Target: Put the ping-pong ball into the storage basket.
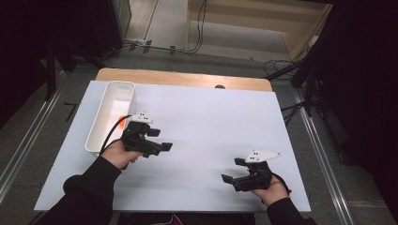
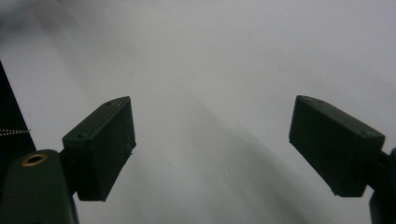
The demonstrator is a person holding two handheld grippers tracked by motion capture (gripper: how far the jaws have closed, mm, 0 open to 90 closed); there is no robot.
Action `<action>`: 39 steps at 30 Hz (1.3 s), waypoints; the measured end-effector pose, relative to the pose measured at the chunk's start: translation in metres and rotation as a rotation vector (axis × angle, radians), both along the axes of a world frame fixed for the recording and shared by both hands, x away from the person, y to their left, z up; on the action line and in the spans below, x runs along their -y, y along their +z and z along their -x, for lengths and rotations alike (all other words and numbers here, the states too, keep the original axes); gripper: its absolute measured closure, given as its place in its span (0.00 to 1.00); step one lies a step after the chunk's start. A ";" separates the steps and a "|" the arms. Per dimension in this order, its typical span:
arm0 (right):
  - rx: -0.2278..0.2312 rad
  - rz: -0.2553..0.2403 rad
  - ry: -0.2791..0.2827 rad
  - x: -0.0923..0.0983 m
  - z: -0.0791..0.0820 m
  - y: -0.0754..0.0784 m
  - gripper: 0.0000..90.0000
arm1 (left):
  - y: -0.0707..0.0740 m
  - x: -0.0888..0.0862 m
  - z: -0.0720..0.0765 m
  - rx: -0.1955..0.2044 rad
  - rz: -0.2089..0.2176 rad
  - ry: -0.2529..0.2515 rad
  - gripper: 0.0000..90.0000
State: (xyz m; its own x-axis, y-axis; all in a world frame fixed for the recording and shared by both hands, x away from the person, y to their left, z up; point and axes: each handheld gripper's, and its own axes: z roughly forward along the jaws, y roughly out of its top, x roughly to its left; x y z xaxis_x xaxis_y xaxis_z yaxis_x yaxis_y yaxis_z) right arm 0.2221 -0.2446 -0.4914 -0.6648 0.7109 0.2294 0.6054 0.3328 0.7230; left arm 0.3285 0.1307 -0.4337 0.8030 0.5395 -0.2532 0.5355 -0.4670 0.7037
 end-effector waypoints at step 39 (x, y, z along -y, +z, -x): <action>-0.006 0.001 0.003 0.000 0.000 -0.001 0.15 | -0.028 -0.022 0.033 0.038 -0.035 -0.100 0.24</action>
State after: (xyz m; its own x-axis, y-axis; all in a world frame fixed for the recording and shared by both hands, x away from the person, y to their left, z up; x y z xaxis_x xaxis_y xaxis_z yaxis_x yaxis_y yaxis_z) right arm 0.2222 -0.2442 -0.4925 -0.6655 0.7094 0.2322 0.6085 0.3356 0.7191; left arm 0.2960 0.1526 -0.4621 0.8620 0.4640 -0.2040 0.4584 -0.5416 0.7046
